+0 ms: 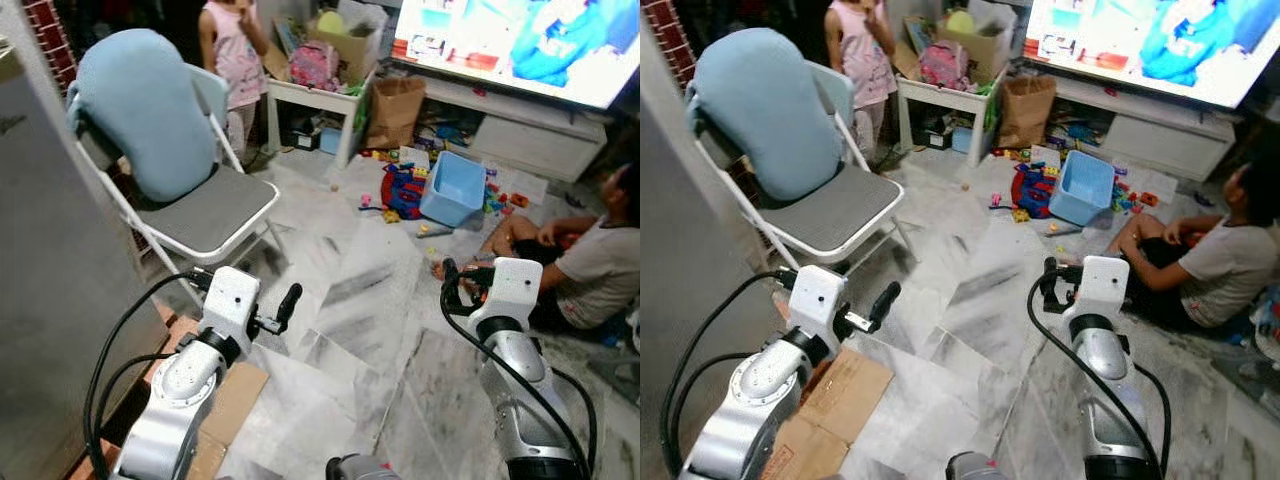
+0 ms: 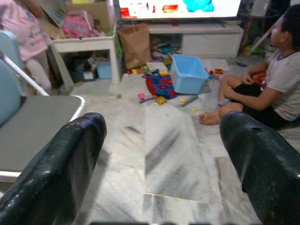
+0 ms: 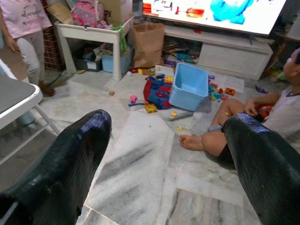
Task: Restocking fridge
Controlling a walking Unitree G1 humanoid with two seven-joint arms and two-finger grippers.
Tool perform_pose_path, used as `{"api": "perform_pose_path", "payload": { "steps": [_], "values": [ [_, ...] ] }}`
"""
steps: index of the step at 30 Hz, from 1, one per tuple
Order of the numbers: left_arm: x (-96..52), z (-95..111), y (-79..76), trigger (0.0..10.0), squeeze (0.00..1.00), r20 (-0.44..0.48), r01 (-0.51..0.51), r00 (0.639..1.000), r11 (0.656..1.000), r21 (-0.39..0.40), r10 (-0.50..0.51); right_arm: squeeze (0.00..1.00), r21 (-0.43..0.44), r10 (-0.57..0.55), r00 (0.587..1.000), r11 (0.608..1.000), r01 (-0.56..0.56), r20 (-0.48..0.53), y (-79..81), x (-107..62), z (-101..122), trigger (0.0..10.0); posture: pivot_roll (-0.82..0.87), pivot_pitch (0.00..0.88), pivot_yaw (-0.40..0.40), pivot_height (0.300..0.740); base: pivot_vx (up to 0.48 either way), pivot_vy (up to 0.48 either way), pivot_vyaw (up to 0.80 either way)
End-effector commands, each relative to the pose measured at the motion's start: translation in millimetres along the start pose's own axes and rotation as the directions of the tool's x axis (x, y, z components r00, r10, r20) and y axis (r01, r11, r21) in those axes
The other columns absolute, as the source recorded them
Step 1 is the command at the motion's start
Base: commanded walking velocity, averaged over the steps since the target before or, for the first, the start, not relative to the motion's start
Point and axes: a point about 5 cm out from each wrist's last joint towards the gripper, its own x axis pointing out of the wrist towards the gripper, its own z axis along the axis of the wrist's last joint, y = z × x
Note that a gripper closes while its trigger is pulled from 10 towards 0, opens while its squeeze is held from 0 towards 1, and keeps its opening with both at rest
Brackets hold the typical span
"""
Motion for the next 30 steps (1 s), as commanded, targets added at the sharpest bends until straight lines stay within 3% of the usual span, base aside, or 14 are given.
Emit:
{"api": "perform_pose_path", "payload": {
  "steps": [1,6,15,19,30],
  "values": [
    [-0.9,-0.1,2.5,10.0,0.00,-0.003,-0.015,1.000,1.000,-0.013,0.015,0.00,-0.006,-0.010,1.000,1.000,0.010,0.010,-1.8,-1.3,3.0,10.0,0.03,0.000,-0.013,0.740,0.000,0.000,-0.80],
    [11.4,-0.8,0.8,10.0,0.00,0.017,0.028,0.999,1.000,-0.015,-0.027,0.00,0.035,-0.026,1.000,0.999,0.026,0.015,-2.4,1.1,-2.3,10.0,0.00,0.000,0.031,0.740,0.000,0.000,-0.80],
    [23.6,-8.5,3.2,10.0,0.00,0.011,0.020,1.000,0.999,-0.045,-0.020,0.00,0.088,-0.035,0.999,0.996,0.034,0.004,-4.0,11.9,-5.8,10.0,0.00,0.000,0.023,0.740,0.000,0.000,-0.80],
    [24.9,-8.6,2.2,10.0,0.00,0.015,0.024,1.000,0.999,-0.045,-0.023,0.00,0.115,-0.031,0.999,0.993,0.028,0.025,-4.8,14.7,1.3,10.0,-0.01,0.000,0.018,0.740,0.000,0.000,-0.80],
    [23.7,-7.2,3.8,10.0,0.00,0.048,0.077,0.996,0.997,-0.030,-0.075,0.00,0.088,0.002,0.999,0.996,-0.005,0.035,5.0,18.4,0.2,10.0,0.01,0.000,0.000,0.740,0.000,0.000,-0.80]
  ]
}}
